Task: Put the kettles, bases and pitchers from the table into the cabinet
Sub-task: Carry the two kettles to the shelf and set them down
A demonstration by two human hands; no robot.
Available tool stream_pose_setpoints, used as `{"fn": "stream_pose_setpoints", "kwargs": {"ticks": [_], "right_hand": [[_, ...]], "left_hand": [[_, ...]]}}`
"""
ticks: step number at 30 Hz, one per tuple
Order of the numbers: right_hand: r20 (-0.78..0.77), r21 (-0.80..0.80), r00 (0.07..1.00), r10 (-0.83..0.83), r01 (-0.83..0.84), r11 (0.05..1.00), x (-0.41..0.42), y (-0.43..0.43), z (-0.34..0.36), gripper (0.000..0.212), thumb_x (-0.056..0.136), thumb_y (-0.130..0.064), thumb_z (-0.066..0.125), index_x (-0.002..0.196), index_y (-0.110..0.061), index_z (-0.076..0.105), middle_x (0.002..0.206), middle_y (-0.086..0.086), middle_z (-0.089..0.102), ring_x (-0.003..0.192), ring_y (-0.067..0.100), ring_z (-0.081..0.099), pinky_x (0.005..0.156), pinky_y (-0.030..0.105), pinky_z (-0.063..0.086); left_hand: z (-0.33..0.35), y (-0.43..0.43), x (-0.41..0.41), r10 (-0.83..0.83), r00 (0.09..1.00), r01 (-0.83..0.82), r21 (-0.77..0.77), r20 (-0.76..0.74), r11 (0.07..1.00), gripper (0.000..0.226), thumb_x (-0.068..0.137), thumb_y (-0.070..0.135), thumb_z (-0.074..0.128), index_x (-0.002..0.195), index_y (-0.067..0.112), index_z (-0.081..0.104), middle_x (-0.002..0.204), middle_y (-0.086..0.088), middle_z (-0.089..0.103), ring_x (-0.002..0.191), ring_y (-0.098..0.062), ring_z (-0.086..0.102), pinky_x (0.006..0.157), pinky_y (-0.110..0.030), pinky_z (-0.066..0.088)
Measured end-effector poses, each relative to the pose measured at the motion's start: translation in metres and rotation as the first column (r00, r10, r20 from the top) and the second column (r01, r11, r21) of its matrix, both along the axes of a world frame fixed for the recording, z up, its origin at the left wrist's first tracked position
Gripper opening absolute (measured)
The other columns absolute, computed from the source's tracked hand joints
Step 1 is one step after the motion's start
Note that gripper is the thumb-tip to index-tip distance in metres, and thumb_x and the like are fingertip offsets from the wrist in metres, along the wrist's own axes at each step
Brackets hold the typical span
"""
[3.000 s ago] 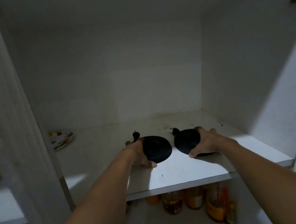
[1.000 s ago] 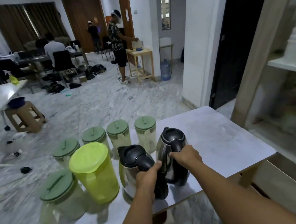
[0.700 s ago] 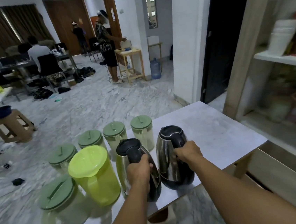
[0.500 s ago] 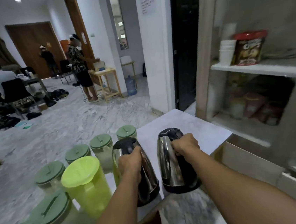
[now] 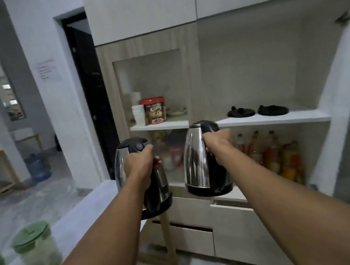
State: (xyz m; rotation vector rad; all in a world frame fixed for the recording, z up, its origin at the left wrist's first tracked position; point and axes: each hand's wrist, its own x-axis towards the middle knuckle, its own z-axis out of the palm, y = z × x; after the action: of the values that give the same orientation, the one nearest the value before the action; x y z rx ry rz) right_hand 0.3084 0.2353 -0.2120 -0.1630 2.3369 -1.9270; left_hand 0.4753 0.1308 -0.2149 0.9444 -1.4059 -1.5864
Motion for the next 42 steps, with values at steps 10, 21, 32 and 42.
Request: {"fn": "stream_pose_setpoints", "kwargs": {"ticks": [10,21,32,42], "right_hand": [[-0.164,-0.191,0.94,-0.301,0.269,0.944,-0.165,0.144,0.083,0.019,0.066,-0.024,0.066,0.083,-0.015,0.068,0.074,0.006,0.074,0.065,0.026,0.07,0.073,0.037,0.062],[-0.315,-0.244,0.864,-0.393,0.326,0.913,-0.355,0.162,0.133,0.043,0.055,-0.037,0.061,0.086,-0.01,0.074,0.083,0.012,0.076,0.082,0.035,0.075,0.078,0.046,0.062],[-0.304,-0.283,0.831,-0.466,0.388,0.877,-0.507,0.095,0.116,0.031,0.062,-0.034,0.063,0.078,-0.008,0.07,0.073,0.011,0.073,0.068,0.031,0.072,0.061,0.035,0.059],[-0.25,-0.178,0.839,-0.484,0.451,0.874,-0.605,0.046,0.072,0.046,0.056,-0.044,0.064,0.085,-0.009,0.072,0.081,0.016,0.075,0.075,0.037,0.074,0.071,0.048,0.063]], "left_hand": [[0.089,0.088,-0.232,-0.139,0.985,0.128,-0.109,-0.098,0.986,0.048,0.043,0.033,0.074,0.085,0.01,0.074,0.08,-0.008,0.075,0.074,-0.028,0.074,0.073,-0.041,0.063],[0.138,0.105,-0.428,-0.11,0.975,0.064,-0.232,-0.195,0.971,0.024,0.05,0.033,0.067,0.063,0.012,0.07,0.064,-0.006,0.073,0.054,-0.022,0.072,0.063,-0.041,0.064],[0.117,0.025,-0.596,-0.166,0.979,0.123,-0.297,-0.122,0.947,0.028,0.058,0.038,0.065,0.067,0.013,0.072,0.072,-0.007,0.075,0.065,-0.026,0.073,0.068,-0.043,0.064],[0.077,-0.026,-0.703,-0.287,0.958,0.273,-0.235,-0.027,0.933,0.033,0.062,0.039,0.065,0.075,0.009,0.072,0.077,-0.013,0.075,0.069,-0.031,0.073,0.067,-0.039,0.063]]}}
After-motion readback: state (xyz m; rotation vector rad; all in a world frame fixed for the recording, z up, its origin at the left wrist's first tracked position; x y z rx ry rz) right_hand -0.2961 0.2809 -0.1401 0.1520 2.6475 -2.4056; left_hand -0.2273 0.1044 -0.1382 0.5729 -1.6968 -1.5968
